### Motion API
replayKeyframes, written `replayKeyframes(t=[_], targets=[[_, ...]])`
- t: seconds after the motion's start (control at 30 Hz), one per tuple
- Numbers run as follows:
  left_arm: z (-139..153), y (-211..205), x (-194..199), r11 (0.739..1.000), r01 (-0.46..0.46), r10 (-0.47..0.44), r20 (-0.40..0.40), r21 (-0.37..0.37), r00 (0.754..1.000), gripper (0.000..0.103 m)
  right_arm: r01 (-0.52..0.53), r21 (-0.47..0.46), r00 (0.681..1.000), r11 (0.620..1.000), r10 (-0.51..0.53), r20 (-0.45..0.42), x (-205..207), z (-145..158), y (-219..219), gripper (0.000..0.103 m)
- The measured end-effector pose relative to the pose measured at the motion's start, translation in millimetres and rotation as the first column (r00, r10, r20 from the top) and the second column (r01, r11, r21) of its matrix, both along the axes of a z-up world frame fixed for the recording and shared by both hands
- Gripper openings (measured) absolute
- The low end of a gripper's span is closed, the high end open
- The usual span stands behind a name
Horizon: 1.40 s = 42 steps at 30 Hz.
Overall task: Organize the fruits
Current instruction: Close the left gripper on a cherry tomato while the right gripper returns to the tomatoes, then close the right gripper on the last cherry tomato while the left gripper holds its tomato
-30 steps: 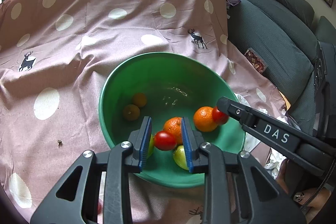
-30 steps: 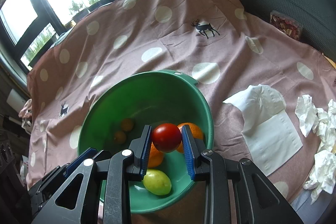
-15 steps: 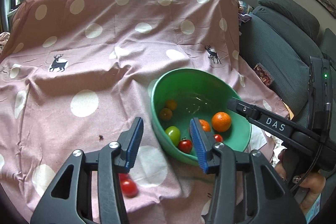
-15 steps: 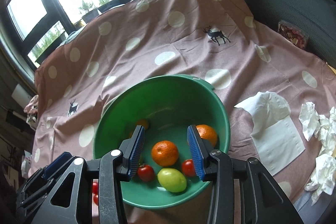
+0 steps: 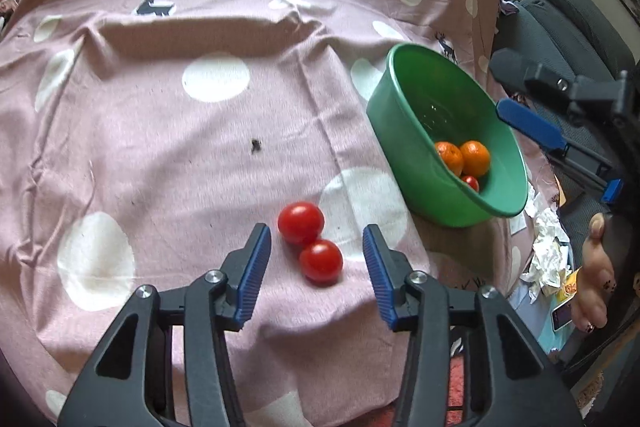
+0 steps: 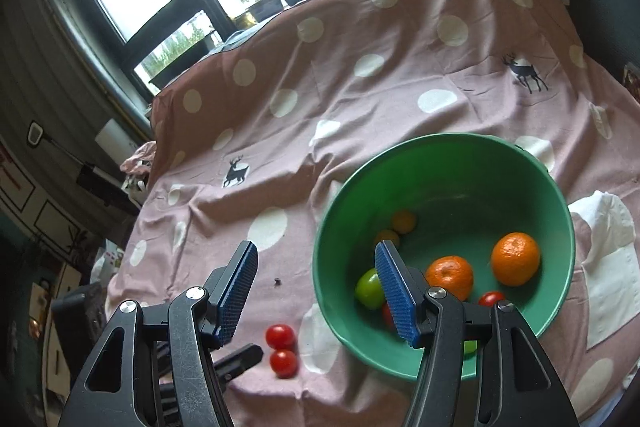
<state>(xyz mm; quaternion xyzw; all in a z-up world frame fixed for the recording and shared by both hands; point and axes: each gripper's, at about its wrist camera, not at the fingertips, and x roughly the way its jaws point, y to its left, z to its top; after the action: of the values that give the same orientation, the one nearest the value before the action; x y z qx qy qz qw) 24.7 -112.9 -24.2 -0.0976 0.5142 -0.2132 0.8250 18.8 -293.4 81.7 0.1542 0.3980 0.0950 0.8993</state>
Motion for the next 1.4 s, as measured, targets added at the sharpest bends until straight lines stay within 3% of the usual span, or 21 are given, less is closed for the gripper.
replayKeyframes(t=[0.33, 0.47, 0.63, 0.93, 1.13, 1.27, 1.4], targets=[[-28, -10, 6, 0.999, 0.011, -0.015, -0.110, -0.032, 0.994, 0.033, -0.011, -0.007, 1.000, 1.000, 0.011, -0.023, 4, -6, 8, 0.061], [-29, -12, 7, 1.000, -0.006, 0.003, -0.095, -0.031, 0.995, 0.027, -0.018, -0.007, 1.000, 1.000, 0.018, -0.024, 5, -7, 10, 0.061], [-27, -10, 6, 1.000, -0.022, 0.021, -0.079, -0.015, 0.997, 0.027, -0.031, -0.003, 0.999, 1.000, 0.031, -0.026, 5, -8, 13, 0.061], [4, 21, -1, 0.996, -0.087, 0.087, 0.013, -0.030, 0.996, 0.027, -0.091, -0.002, 0.995, 0.996, 0.091, -0.046, 9, -15, 31, 0.061], [24, 60, -1, 0.974, -0.228, 0.227, 0.112, -0.001, 0.968, 0.027, -0.172, -0.006, 0.982, 0.985, 0.171, -0.077, 12, -24, 55, 0.061], [31, 83, -1, 0.943, -0.329, 0.318, 0.169, 0.043, 0.933, 0.027, -0.223, -0.017, 0.969, 0.975, 0.220, -0.112, 14, -34, 74, 0.061], [33, 101, -1, 0.926, -0.376, 0.363, 0.188, 0.041, 0.913, 0.028, -0.279, -0.043, 0.951, 0.959, 0.270, -0.149, 14, -46, 93, 0.061]])
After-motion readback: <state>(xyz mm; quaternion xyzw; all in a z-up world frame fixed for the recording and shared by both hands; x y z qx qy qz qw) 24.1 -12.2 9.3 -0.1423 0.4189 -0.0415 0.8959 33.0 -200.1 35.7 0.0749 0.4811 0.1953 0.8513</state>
